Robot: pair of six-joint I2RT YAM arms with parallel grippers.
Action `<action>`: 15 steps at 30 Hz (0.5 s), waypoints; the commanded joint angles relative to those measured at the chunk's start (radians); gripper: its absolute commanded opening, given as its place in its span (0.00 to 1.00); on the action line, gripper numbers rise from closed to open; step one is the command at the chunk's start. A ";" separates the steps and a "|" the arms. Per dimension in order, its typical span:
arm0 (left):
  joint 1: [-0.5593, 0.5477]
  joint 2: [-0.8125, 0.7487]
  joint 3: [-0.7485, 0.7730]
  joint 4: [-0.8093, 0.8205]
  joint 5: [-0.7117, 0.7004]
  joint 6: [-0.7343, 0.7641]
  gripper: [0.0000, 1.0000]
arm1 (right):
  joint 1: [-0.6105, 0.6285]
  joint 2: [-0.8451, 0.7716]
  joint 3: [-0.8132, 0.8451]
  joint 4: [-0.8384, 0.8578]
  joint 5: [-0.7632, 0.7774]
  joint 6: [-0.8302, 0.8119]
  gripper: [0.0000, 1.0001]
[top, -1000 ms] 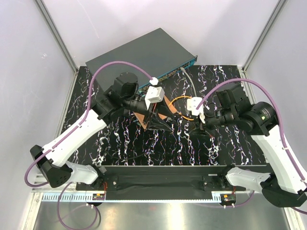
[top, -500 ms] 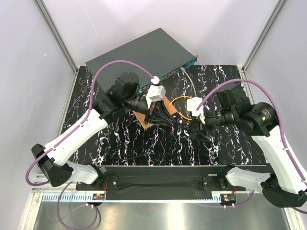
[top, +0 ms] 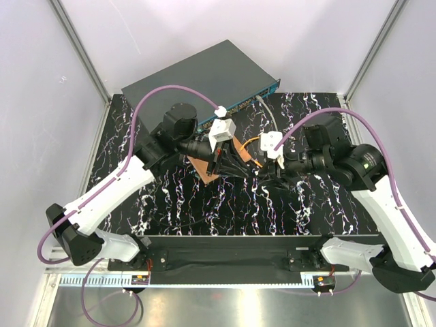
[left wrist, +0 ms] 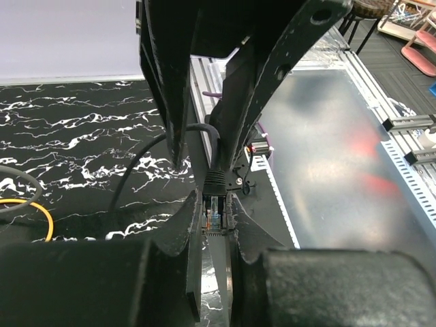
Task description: Insert the plug into the switch port
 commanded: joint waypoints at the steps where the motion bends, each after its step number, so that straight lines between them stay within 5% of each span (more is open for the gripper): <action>1: -0.007 -0.027 -0.010 0.074 -0.007 -0.018 0.00 | 0.019 0.000 -0.005 0.061 -0.009 0.025 0.38; 6: -0.007 -0.032 -0.033 0.116 -0.015 -0.058 0.00 | 0.022 -0.002 -0.017 0.095 0.016 0.058 0.19; 8: -0.005 -0.032 -0.033 0.114 -0.027 -0.056 0.00 | 0.022 -0.003 -0.019 0.095 0.019 0.066 0.00; 11: 0.011 -0.036 -0.045 0.138 -0.061 -0.105 0.03 | 0.022 -0.014 -0.028 0.113 0.037 0.095 0.00; 15: 0.125 -0.065 -0.096 0.307 -0.084 -0.353 0.70 | 0.024 -0.033 -0.083 0.176 0.181 0.189 0.00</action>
